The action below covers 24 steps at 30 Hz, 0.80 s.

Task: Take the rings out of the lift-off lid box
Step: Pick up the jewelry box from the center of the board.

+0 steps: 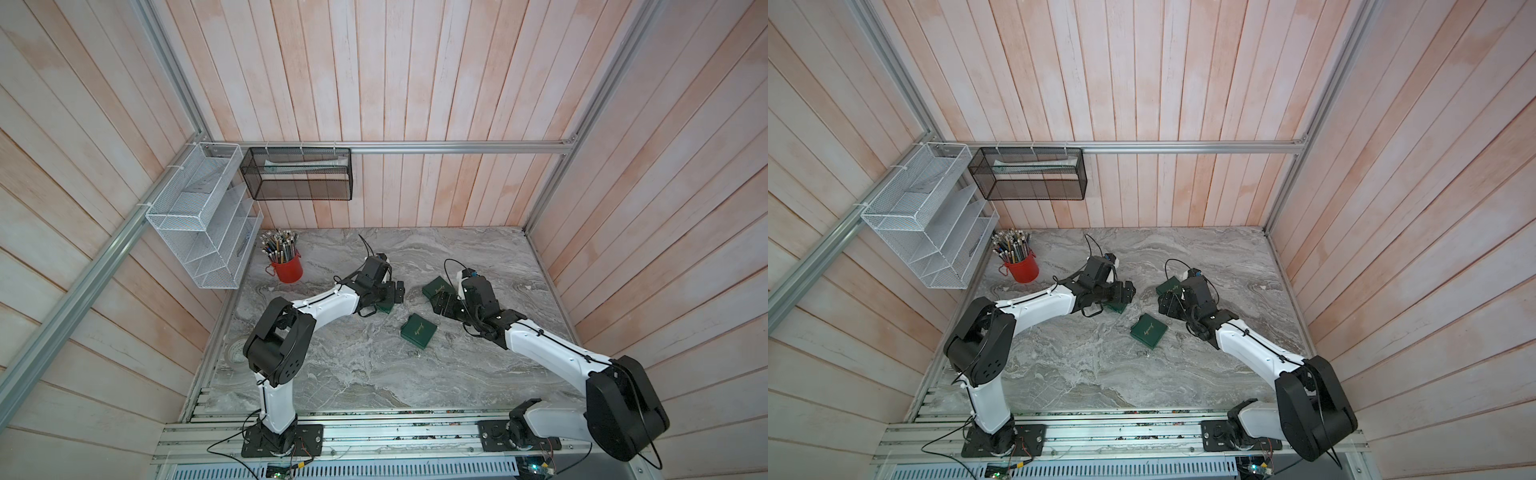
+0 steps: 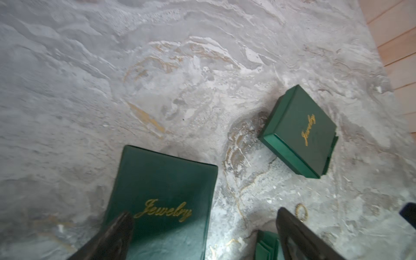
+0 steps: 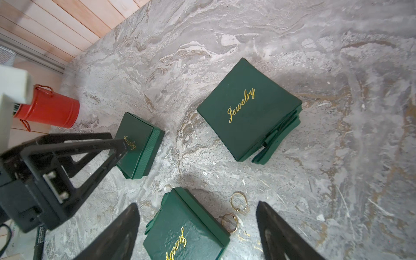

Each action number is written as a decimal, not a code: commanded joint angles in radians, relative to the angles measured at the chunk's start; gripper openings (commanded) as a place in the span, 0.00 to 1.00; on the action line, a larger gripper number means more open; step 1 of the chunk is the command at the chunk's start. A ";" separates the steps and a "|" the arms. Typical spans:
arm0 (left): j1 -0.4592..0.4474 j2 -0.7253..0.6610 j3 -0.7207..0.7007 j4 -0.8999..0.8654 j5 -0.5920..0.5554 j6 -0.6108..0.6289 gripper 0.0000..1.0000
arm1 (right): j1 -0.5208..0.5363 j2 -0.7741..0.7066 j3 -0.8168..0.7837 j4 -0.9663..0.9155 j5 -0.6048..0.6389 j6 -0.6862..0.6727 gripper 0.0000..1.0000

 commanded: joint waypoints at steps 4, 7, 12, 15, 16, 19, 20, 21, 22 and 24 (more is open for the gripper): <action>0.012 0.053 0.047 -0.065 -0.087 0.123 1.00 | -0.012 0.005 -0.025 0.033 -0.015 -0.029 0.84; 0.012 0.087 0.058 -0.065 -0.090 0.146 1.00 | -0.014 0.008 -0.032 0.040 -0.016 -0.022 0.84; 0.004 0.115 0.052 -0.023 -0.087 0.176 1.00 | -0.016 0.019 -0.048 0.059 -0.033 -0.002 0.84; 0.002 0.130 0.063 -0.030 -0.113 0.182 1.00 | -0.016 0.026 -0.050 0.061 -0.044 0.003 0.84; 0.002 0.133 0.063 -0.029 -0.121 0.186 1.00 | -0.017 0.028 -0.053 0.064 -0.047 0.003 0.84; 0.002 0.153 0.073 -0.031 -0.130 0.199 1.00 | -0.016 0.031 -0.054 0.066 -0.051 0.005 0.84; 0.002 0.160 0.080 -0.038 -0.133 0.202 1.00 | -0.016 0.032 -0.053 0.066 -0.051 0.003 0.84; 0.002 0.166 0.086 -0.044 -0.136 0.204 1.00 | -0.016 0.032 -0.051 0.066 -0.051 0.003 0.84; 0.000 0.171 0.089 -0.047 -0.139 0.208 0.98 | -0.016 0.031 -0.050 0.066 -0.051 0.003 0.84; -0.001 0.173 0.087 -0.044 -0.138 0.208 0.94 | -0.018 0.030 -0.051 0.065 -0.048 0.003 0.84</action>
